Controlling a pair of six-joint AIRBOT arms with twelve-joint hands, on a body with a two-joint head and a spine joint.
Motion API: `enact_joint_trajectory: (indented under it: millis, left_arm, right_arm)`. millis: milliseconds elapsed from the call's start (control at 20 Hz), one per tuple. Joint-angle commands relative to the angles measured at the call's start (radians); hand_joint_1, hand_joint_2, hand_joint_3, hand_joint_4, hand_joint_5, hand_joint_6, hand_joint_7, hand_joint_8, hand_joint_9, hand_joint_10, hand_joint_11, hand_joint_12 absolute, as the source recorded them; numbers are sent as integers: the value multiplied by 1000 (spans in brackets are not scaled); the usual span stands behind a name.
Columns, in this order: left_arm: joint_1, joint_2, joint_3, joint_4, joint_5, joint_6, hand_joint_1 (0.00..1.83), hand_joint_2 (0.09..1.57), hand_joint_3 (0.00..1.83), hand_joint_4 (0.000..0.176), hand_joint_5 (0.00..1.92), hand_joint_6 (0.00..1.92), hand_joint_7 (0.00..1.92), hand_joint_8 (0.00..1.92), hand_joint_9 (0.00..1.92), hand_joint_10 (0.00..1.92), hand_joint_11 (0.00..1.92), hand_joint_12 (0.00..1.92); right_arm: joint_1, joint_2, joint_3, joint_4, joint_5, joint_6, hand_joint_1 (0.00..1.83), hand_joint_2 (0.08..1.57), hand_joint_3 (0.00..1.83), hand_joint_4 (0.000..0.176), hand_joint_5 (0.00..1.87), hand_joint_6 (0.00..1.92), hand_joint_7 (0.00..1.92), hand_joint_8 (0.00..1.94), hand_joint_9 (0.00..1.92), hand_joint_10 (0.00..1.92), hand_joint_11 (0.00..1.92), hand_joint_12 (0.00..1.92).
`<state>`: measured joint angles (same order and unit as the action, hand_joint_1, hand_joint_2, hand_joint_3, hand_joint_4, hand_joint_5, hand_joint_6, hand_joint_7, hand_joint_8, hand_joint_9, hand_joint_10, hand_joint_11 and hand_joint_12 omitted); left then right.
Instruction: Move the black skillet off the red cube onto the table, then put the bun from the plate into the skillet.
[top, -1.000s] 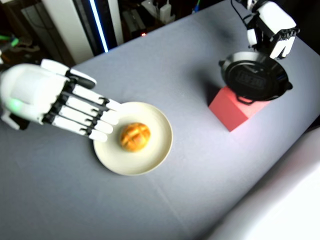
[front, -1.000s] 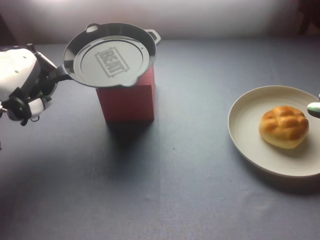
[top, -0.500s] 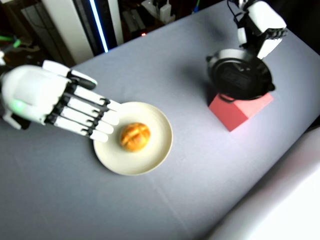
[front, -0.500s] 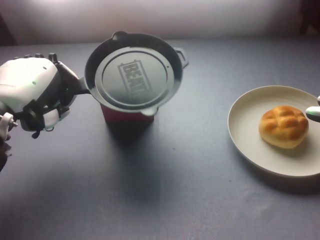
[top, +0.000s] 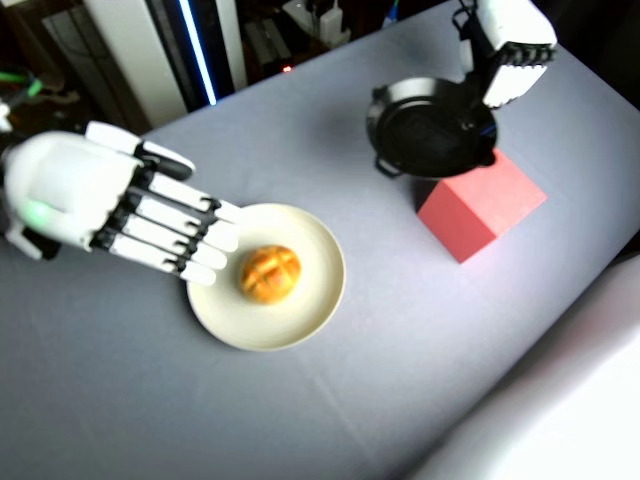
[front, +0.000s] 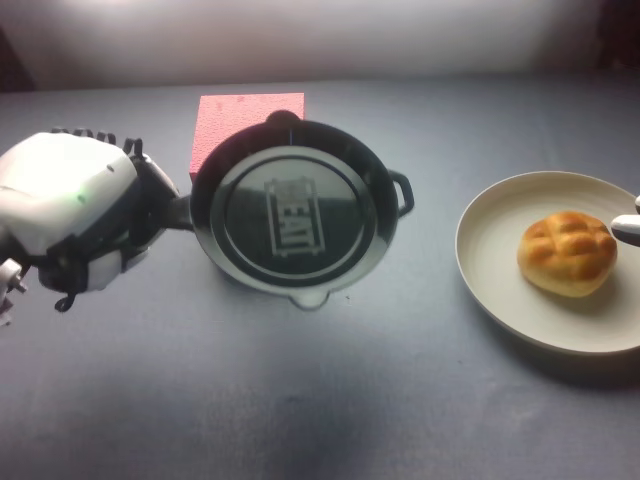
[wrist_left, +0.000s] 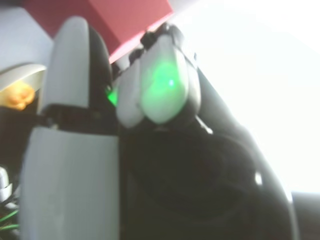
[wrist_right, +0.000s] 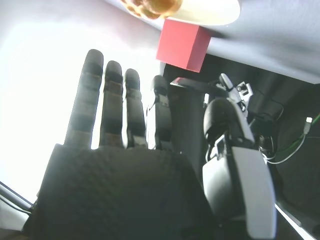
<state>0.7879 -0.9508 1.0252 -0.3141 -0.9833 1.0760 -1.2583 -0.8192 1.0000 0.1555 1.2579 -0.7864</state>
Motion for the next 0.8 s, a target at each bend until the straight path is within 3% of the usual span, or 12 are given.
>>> enact_joint_trajectory:
  millis: [0,50,100,200,250,300,400,750]
  left_arm:
    - [0,14,-6,22,-112,0,1699,1108,5,0,1189,1921,1343,1921,1517,1921,1603,1921]
    - [13,24,-23,41,-113,-4,1725,1106,3,0,1130,1921,1301,1921,1502,1921,1599,1921]
    - [22,29,-31,52,-111,-9,1749,1097,0,0,1148,1921,1297,1921,1497,1921,1589,1921]
    - [44,46,-51,70,-109,-17,1761,1090,0,0,1159,1921,1294,1921,1497,1921,1579,1921]
    - [50,51,-58,74,-109,-18,1727,1100,0,0,1215,1921,1368,1921,1537,1921,1590,1921]
    - [56,56,-64,76,-110,-19,1727,1101,0,0,1206,1921,1364,1921,1529,1921,1589,1921]
    - [63,61,-70,94,-103,-33,1722,1101,0,0,1169,1921,1325,1921,1480,1921,1553,1921]
    - [83,84,-98,177,-27,-65,1676,1133,12,0,1234,1921,1372,1921,1501,1921,1568,1921]
  right_arm:
    - [3,1,6,17,113,5,209,1315,1,87,285,0,224,2,254,2,321,24]
    - [3,1,6,17,113,5,207,1314,0,97,282,0,224,1,252,1,316,22]
    - [3,1,6,17,113,5,209,1314,0,80,293,4,227,2,260,4,331,28]
    - [3,1,6,17,109,5,203,1315,1,84,285,1,214,0,250,0,319,23]
    - [3,1,6,17,107,5,219,1304,0,107,284,0,212,1,246,0,310,20]
    - [3,1,7,17,105,5,221,1308,0,111,282,0,211,0,239,0,298,15]
    - [3,1,7,17,103,5,224,1309,0,87,288,2,219,3,253,5,319,25]
    - [3,1,8,17,97,5,235,1320,3,105,286,3,220,5,267,13,345,38]
